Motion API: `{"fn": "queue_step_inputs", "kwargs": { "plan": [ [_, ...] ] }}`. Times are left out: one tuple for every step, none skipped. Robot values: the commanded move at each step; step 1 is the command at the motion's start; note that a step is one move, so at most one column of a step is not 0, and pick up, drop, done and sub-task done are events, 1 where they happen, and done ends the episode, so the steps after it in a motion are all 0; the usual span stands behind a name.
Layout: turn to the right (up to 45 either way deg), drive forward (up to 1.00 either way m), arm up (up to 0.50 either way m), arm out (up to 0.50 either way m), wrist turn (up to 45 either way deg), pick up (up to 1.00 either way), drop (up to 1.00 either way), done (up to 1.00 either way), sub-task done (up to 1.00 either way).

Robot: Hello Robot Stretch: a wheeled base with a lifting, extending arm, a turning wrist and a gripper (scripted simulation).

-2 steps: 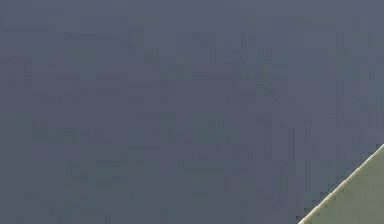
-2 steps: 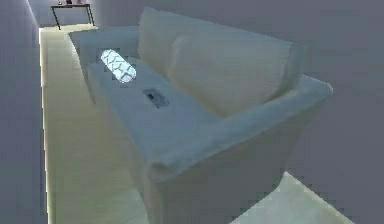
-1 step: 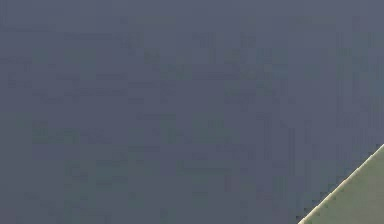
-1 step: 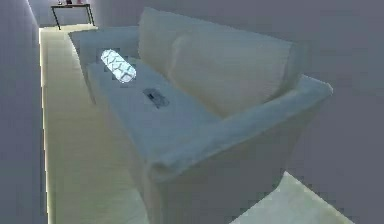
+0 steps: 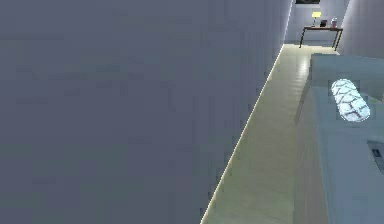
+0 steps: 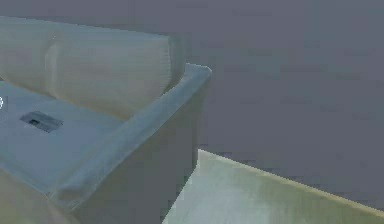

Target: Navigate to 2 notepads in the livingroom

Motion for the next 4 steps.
{"fn": "queue_step_inputs", "kwargs": {
  "plan": [
    [0.0, 0.3, 0.0, 0.0, 0.0, 0.0, 0.0, 0.0, 0.0],
    [24.0, 0.0, 0.0, 0.0, 0.0, 0.0, 0.0, 0.0, 0.0],
    [0.0, 1.0, 0.0, 0.0, 0.0, 0.0, 0.0, 0.0, 0.0],
    [0.0, 1.0, 0.0, 0.0, 0.0, 0.0, 0.0, 0.0, 0.0]
  ]
}}
